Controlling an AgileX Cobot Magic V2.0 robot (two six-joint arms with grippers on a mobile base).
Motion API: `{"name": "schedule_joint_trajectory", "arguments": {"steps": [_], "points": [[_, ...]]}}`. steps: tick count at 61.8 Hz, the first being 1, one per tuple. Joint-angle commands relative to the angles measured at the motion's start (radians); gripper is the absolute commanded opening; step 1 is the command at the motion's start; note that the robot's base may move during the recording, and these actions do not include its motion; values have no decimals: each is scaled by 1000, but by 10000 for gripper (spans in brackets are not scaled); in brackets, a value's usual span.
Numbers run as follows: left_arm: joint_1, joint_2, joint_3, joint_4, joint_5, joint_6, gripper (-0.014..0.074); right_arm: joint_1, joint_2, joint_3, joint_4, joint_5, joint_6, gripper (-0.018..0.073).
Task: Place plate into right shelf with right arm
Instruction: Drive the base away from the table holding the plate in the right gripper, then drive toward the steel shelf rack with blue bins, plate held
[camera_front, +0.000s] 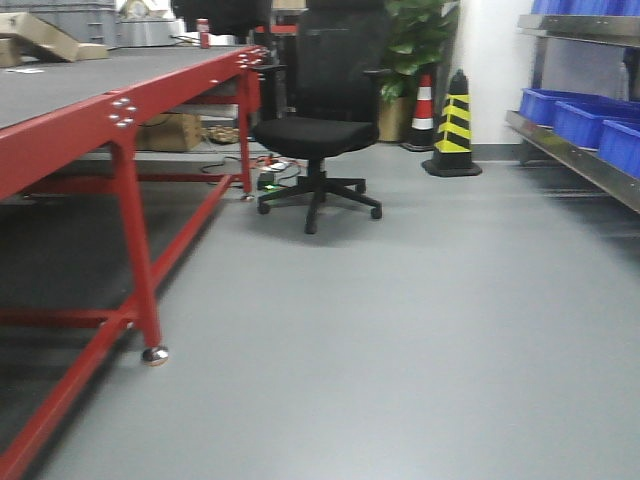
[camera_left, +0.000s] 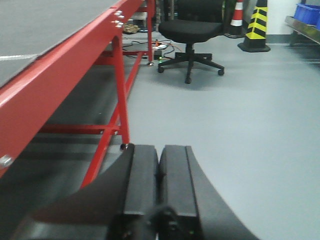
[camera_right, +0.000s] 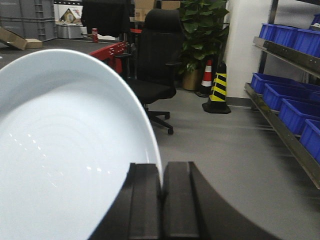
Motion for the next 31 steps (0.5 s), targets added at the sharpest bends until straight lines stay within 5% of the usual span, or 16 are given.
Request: {"name": "schedule_joint_trajectory", "arguments": {"steps": [1, 31], "points": [[0, -7, 8, -8, -84, -3, -47, -6, 21, -31, -18, -87, -5, 29], [0, -7, 8, -8, -84, -3, -47, -6, 21, -31, -18, -87, -5, 29]]}}
